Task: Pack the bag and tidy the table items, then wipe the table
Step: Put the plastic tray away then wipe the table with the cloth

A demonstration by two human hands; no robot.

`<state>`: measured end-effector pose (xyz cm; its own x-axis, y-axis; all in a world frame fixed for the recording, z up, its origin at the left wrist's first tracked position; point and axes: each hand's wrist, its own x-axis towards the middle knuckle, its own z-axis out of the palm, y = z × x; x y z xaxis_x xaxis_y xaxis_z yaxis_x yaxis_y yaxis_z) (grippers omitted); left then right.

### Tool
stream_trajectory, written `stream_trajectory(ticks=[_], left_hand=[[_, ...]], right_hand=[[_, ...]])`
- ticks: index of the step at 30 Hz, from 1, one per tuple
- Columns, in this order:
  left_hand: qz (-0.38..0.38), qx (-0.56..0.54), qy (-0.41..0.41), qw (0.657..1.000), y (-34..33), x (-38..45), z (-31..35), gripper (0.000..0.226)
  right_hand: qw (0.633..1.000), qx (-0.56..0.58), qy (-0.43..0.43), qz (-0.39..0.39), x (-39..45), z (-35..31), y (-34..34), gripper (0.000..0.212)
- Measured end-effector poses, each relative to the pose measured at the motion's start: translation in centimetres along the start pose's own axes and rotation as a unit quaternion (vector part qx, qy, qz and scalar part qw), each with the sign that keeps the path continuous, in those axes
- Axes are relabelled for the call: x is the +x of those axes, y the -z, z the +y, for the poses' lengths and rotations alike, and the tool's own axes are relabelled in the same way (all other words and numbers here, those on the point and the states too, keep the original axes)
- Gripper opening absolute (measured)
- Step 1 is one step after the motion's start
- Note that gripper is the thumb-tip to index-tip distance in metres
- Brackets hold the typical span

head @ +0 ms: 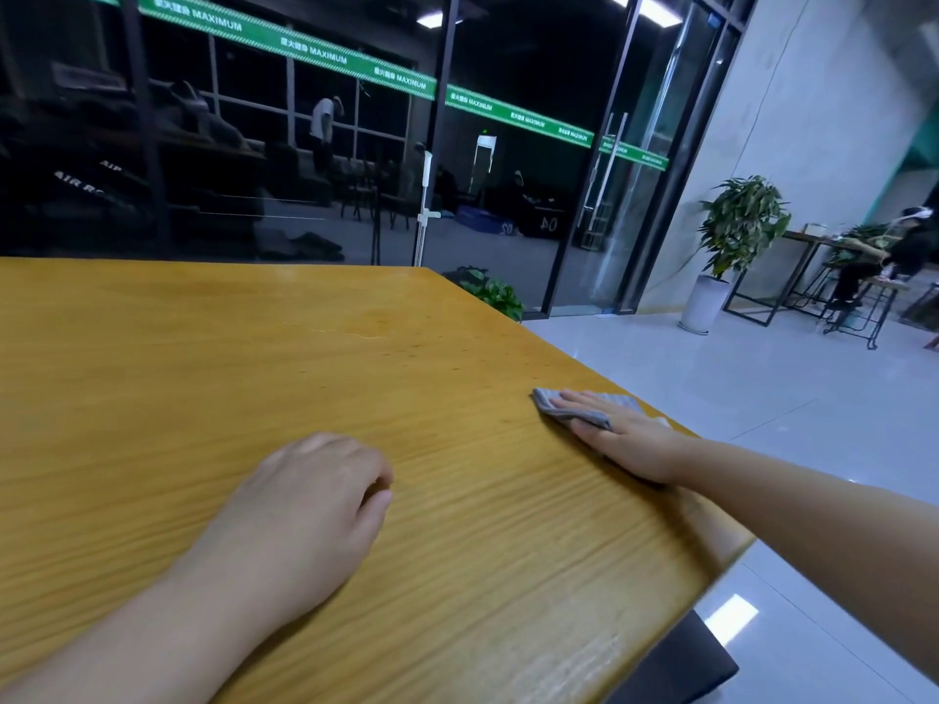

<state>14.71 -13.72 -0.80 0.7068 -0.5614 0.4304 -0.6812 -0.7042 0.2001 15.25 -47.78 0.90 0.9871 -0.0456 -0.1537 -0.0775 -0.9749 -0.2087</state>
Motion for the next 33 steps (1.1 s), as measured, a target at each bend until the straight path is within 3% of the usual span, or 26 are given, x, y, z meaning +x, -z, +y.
stream_trajectory(ticks=[9, 14, 17, 21, 25, 28, 33], left_hand=[[-0.002, -0.045, 0.020, 0.999, -0.3, 0.3, -0.3, 0.021], [0.016, -0.075, 0.047, 0.996, -0.3, 0.6, -0.8, 0.019], [0.021, -0.067, 0.056, 0.996, -0.2, 0.8, -0.6, 0.023], [0.006, -0.043, 0.056, 0.997, 0.0, 0.9, -0.4, 0.044], [0.006, -0.033, 0.051, 0.998, 0.1, 0.7, -0.7, 0.029], [0.010, -0.032, 0.035, 0.999, 0.7, 0.5, -1.1, 0.043], [0.147, 0.003, 0.045, 0.988, 2.9, 0.7, -2.9, 0.032]], right_hand=[[0.995, 0.008, -0.086, 0.050, 6.1, 0.6, 0.6, 0.051], [0.982, 0.018, -0.166, 0.086, 9.6, -1.1, 0.3, 0.065], [0.989, -0.023, -0.135, 0.058, 10.9, -3.9, 0.0, 0.058], [0.996, -0.032, -0.065, 0.044, 12.2, -9.9, -1.1, 0.062], [0.998, -0.028, 0.037, 0.045, 12.7, -15.7, -2.6, 0.061], [0.996, -0.020, 0.082, 0.024, 12.7, -17.8, -3.7, 0.061], [0.991, -0.025, 0.133, 0.009, 10.6, -19.4, -3.9, 0.057]])
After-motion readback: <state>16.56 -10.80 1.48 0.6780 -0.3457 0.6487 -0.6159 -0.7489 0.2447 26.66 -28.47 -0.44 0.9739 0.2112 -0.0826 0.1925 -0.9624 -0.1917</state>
